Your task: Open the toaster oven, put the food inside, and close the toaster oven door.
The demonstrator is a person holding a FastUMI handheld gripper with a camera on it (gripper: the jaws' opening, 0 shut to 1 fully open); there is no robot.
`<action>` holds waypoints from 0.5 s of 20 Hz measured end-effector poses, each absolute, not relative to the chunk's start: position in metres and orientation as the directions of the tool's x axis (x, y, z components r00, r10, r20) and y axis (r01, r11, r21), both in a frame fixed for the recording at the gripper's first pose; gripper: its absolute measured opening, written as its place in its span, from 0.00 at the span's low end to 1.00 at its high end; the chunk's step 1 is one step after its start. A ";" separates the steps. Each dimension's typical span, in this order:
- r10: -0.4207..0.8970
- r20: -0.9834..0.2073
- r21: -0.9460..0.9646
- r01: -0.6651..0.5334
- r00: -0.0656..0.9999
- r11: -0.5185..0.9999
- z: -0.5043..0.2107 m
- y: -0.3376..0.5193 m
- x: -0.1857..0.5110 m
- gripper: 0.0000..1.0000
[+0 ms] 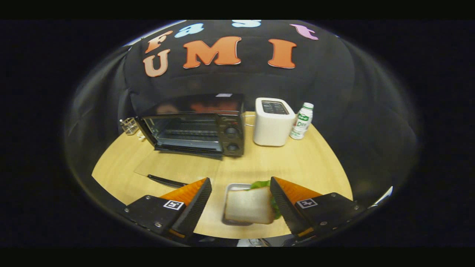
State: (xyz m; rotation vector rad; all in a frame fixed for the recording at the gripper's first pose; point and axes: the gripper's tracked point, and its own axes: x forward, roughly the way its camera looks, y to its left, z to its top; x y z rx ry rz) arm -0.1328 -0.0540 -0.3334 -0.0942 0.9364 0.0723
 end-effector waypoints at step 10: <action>0.092 -0.910 0.041 -0.133 0.404 0.990 -0.390 -0.095 -0.156 0.95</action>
